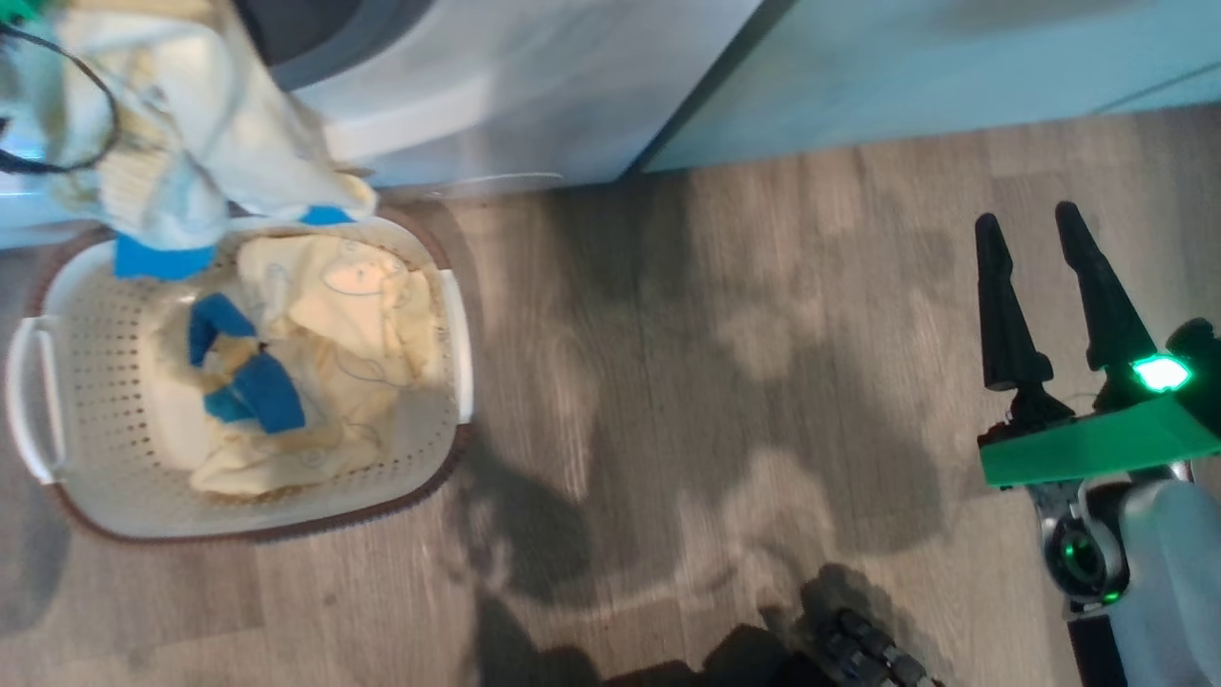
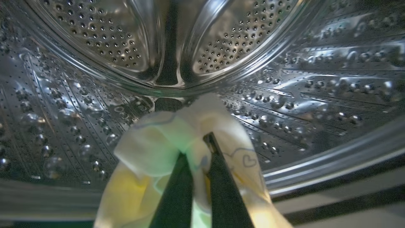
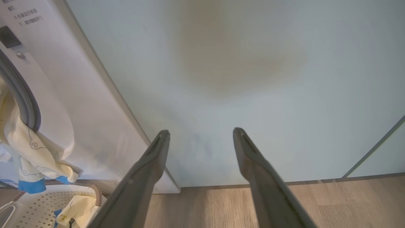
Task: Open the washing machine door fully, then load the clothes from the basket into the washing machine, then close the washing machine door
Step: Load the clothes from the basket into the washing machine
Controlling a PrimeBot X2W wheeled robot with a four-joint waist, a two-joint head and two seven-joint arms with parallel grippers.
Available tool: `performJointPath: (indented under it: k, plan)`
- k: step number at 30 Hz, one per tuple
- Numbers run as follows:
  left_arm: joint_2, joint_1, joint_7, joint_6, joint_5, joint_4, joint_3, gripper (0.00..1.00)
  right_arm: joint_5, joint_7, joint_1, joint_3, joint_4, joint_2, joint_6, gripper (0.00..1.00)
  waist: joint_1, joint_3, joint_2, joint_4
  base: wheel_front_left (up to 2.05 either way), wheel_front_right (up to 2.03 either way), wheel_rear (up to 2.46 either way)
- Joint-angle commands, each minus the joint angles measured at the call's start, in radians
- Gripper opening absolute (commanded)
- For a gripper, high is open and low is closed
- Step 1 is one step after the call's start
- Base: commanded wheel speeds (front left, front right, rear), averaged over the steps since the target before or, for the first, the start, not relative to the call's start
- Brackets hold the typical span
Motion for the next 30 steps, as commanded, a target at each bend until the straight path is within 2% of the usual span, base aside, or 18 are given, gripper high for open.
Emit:
performJointPath:
  k: [1, 9, 17, 25, 30]
  plan:
    - [0.074, -0.065, -0.023, 0.007, 0.023, -0.013, 0.033, 0.0, 0.012, -0.007, -0.008, 0.017, -0.025, 0.002, 0.004, 1.0, -0.0002, 0.033, 0.0001, -0.032, 0.0, 0.0, 0.0]
    - [0.104, -0.183, -0.181, 0.02, 0.082, 0.086, 0.039, 0.0, 0.037, -0.007, -0.033, 0.029, -0.029, 0.003, 0.004, 1.0, -0.0002, 0.083, 0.0001, -0.073, 0.0, 0.0, 0.0]
    - [0.1, -0.281, -0.335, 0.022, 0.103, 0.144, 0.056, 0.0, 0.043, -0.007, -0.048, 0.027, -0.031, 0.003, 0.004, 1.0, -0.0002, 0.107, 0.0001, -0.079, 0.0, 0.0, 0.0]
    - [0.098, -0.322, -0.379, 0.009, 0.099, 0.15, 0.093, 0.0, 0.05, -0.007, -0.055, 0.03, -0.029, 0.003, 0.004, 1.0, -0.0002, 0.113, 0.0001, -0.086, 0.0, 0.0, 0.0]
    - [0.087, -0.275, -0.381, 0.003, 0.12, 0.103, 0.147, 0.0, 0.054, -0.007, -0.054, 0.031, -0.023, 0.003, 0.004, 1.0, -0.0002, 0.103, 0.0001, -0.085, 0.0, 0.0, 0.0]
